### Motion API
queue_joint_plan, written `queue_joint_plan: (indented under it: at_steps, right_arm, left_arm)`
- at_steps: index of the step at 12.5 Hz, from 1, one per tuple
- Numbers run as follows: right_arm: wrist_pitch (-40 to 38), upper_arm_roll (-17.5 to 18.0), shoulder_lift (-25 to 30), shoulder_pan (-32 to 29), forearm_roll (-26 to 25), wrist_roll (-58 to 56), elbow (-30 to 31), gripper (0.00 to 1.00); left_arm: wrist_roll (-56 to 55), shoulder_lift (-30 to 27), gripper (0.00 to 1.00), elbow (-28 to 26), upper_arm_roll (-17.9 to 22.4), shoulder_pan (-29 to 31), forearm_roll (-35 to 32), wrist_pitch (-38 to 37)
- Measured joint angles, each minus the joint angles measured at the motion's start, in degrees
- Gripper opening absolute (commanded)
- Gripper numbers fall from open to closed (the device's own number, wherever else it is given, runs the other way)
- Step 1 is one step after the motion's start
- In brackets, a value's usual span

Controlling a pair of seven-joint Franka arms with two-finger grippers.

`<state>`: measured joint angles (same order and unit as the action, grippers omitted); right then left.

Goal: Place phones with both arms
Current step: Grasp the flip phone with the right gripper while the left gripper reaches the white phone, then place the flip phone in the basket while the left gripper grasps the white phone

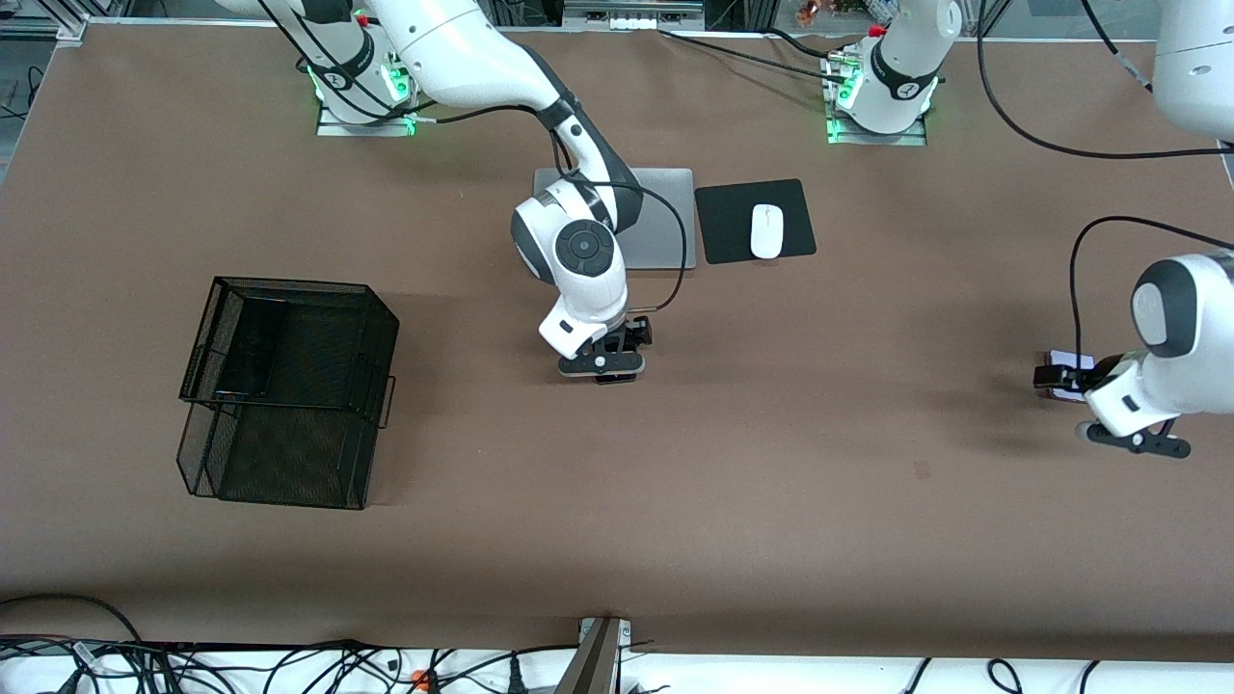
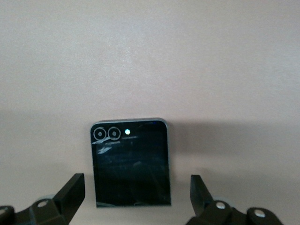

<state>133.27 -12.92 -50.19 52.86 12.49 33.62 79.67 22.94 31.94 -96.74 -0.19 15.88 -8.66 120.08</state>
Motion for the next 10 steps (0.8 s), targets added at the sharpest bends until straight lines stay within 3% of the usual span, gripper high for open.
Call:
queue_joint_plan:
  at_steps: [5,10]
  right_arm:
    - [2.7,0.0,-2.0,0.9,0.0,0.0,0.0,0.99]
    - [3.4,-0.1,-2.7,1.2,0.0,0.0,0.0,0.99]
  left_arm:
    - [16.3,-2.5,1.00,-12.2,-0.7,7.3,0.0,16.1]
    - [17.8,-2.3,1.00,-14.1,-2.2,10.9,3.7,21.2]
